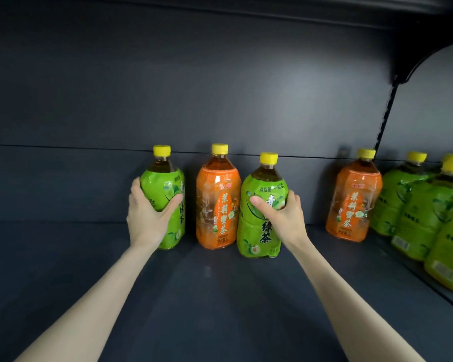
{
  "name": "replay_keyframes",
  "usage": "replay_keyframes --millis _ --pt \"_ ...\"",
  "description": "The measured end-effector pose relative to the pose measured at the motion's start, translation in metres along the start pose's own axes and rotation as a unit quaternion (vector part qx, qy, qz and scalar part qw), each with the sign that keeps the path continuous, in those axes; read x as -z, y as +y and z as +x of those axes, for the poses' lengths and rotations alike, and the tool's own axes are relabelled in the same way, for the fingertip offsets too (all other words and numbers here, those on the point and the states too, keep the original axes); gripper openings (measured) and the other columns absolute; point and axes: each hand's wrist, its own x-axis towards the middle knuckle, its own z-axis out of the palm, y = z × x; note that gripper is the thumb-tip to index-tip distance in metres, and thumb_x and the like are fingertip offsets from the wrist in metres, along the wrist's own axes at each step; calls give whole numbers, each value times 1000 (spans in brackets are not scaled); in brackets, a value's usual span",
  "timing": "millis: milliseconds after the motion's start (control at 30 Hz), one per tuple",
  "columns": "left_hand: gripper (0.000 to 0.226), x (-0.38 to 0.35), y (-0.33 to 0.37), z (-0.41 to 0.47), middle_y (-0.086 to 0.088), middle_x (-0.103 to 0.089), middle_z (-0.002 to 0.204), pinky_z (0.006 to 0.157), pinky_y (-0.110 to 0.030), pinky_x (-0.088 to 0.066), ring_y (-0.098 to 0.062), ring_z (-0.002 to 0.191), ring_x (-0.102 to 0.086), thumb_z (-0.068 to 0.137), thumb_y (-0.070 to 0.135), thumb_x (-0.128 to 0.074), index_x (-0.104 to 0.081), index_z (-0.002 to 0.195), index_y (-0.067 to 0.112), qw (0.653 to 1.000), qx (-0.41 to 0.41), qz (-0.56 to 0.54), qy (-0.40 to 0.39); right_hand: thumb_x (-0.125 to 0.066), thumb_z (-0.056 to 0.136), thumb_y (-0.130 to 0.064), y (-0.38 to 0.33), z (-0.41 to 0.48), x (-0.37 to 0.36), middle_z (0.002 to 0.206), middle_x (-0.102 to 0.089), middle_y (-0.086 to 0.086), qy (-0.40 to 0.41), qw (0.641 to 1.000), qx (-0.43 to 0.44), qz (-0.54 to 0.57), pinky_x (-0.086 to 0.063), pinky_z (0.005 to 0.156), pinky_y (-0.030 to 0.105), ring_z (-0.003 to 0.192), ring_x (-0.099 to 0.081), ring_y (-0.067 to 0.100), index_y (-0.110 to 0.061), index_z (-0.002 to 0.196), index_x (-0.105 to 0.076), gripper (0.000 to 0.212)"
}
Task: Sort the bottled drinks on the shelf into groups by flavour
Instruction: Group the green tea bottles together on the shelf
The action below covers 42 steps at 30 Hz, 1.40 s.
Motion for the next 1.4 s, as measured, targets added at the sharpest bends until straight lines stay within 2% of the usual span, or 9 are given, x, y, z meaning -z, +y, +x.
replay_keyframes --millis 167,333,633,767,933,1033,1133,1233,1400 --pt "71 17 11 -26 0 -56 116 85 -30 -41 -22 109 -54 78 36 -73 -34 133 16 993 6 -94 -66 -78 34 -78 2 -2 3 111 -62 2 -17 999 -15 49 -54 90 44 104 -63 19 -27 102 -50 89" --pt "84 20 26 -56 13 -54 116 90 -38 -47 -14 110 -56 56 66 -63 -29 126 35 965 43 -193 -174 -83 52 -52 -6 -20 8 99 -66 -7 -45 992 -13 121 -55 85 36 95 -67 12 -20 112 -46 78" --pt "52 11 81 -109 15 -61 108 76 -25 -49 -1 96 -61 78 51 -59 -44 124 34 936 61 -307 -160 -78 56 -62 -15 -74 44 99 -73 -7 9 987 28 158 -54 91 43 94 -69 12 -24 122 -52 80" --pt "49 -5 119 -139 17 -64 110 79 -21 -46 2 100 -61 77 59 -62 -52 120 37 930 16 -314 -188 -79 60 -61 -19 -92 97 89 -71 -22 38 989 42 140 -51 87 28 88 -66 -4 -38 113 -53 63" --pt "50 -42 181 -190 14 -69 100 73 -17 -48 3 90 -65 72 64 -62 -57 111 33 908 4 -346 -235 -76 75 -45 -11 -113 197 72 -48 -16 104 986 3 128 -40 66 -1 77 -54 -26 -21 134 -39 74" --pt "52 -74 217 -238 10 -71 99 71 -20 -48 0 88 -67 68 67 -55 -60 106 31 895 10 -359 -263 -76 71 -50 -1 -138 266 88 -55 -14 121 988 -4 95 -37 75 9 70 -51 -21 -15 150 -23 102" --pt "58 -109 253 -295 9 -71 101 76 -24 -49 -4 92 -67 67 68 -56 -61 109 28 884 18 -370 -283 -78 75 -39 18 -158 337 95 -52 -18 144 986 -22 84 -40 60 4 74 -41 -31 -9 146 -31 90" --pt "48 -141 290 -339 12 -71 98 74 -21 -50 -3 91 -66 72 63 -57 -60 107 30 877 19 -377 -296 -75 74 -51 27 -170 394 126 -49 0 179 981 -18 76 -34 83 20 79 -55 -6 -15 152 -19 102" --pt "66 -189 336 -377 12 -66 114 99 -42 -45 -8 108 -60 68 74 -52 -55 117 31 884 -5 -356 -302 -75 74 -50 51 -165 464 87 -55 -11 213 974 -21 69 -36 77 20 78 -54 2 -13 151 -22 100"
